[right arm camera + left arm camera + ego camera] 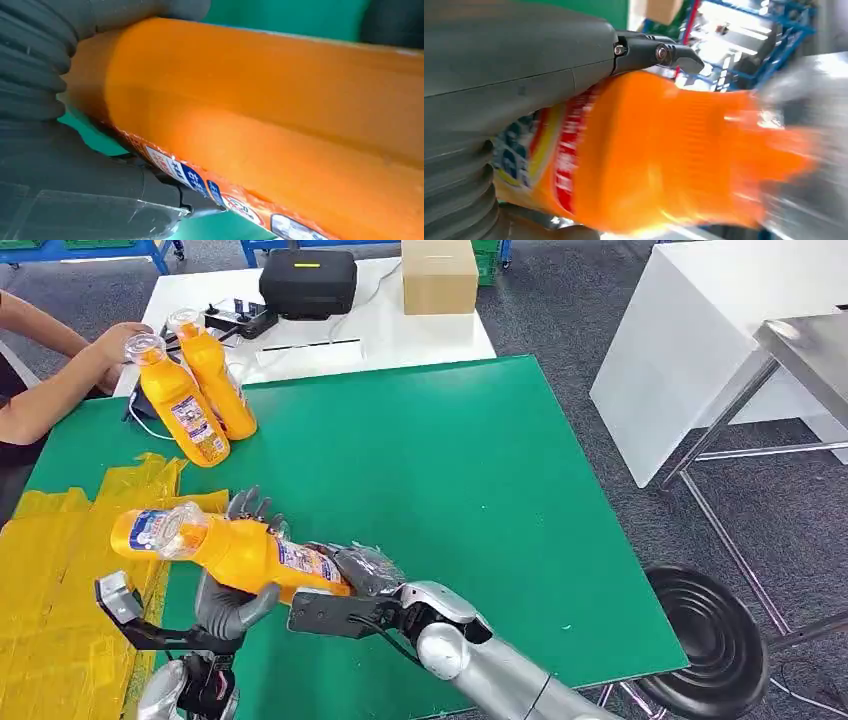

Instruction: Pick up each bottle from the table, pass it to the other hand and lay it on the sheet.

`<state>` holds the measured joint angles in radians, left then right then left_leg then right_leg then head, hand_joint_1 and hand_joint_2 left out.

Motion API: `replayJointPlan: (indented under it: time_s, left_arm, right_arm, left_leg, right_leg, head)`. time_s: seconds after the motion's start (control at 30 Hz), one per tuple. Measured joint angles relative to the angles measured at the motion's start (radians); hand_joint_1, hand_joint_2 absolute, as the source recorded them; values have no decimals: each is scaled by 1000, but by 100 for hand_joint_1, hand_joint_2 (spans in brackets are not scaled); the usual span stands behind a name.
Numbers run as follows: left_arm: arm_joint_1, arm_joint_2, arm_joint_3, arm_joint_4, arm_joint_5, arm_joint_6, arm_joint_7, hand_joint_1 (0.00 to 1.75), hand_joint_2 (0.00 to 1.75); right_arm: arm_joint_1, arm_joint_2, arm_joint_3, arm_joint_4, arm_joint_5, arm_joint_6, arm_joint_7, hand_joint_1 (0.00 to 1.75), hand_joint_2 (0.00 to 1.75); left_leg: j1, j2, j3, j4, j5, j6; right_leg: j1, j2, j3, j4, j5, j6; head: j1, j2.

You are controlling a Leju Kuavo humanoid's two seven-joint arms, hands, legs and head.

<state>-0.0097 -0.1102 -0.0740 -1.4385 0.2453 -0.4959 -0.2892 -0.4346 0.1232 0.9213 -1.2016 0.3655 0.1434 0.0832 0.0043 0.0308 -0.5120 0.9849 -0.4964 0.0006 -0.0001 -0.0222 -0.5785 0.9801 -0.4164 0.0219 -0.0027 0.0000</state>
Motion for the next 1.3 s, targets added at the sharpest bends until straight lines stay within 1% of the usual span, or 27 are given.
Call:
replayJointPlan:
  time_s: [0.33, 0.47, 0.5, 0.53, 0.73, 1.3]
  left_arm:
    - [-3, 8, -12, 26, -6, 1, 2, 0, 175]
    - [-14, 19, -26, 38, -71, 26, -4, 0, 175]
    - [-15, 22, -31, 40, -87, 32, -10, 154, 175]
    - [-16, 24, -35, 41, -102, 35, -16, 175, 175]
    - [-15, 26, -42, 40, -90, 32, -41, 175, 175]
    - [-11, 26, -35, 40, -62, 13, -53, 175, 175]
  right_arm:
    - [-10, 10, 11, 9, 0, -1, 0, 175, 175]
    - [-18, 11, 14, 16, -5, 0, 0, 175, 175]
    - [-20, 11, 14, 17, -6, 2, 0, 175, 175]
    - [-21, 11, 14, 18, -8, 2, 1, 175, 175]
    - [-26, 11, 20, 21, -17, 2, 1, 175, 175]
    - [-27, 18, 27, 29, -20, -1, 0, 175, 175]
  left_leg:
    - [0, -1, 0, 0, 0, 0]
    - [0, -1, 0, 0, 0, 0]
    - [0, -1, 0, 0, 0, 0]
    - [0, -1, 0, 0, 0, 0]
    - [0, -1, 0, 0, 0, 0]
    - [0, -1, 0, 0, 0, 0]
  right_leg:
    - [0, 0, 0, 0, 0, 0]
    - [0, 0, 0, 0, 0, 0]
    - [0, 0, 0, 0, 0, 0]
    - [0, 0, 0, 0, 0, 0]
    - [0, 0, 0, 0, 0, 0]
    - [0, 0, 0, 0, 0, 0]
  head:
    - [1, 0]
    - [1, 0]
    - [1, 0]
    - [1, 0]
    - [1, 0]
    - [1, 0]
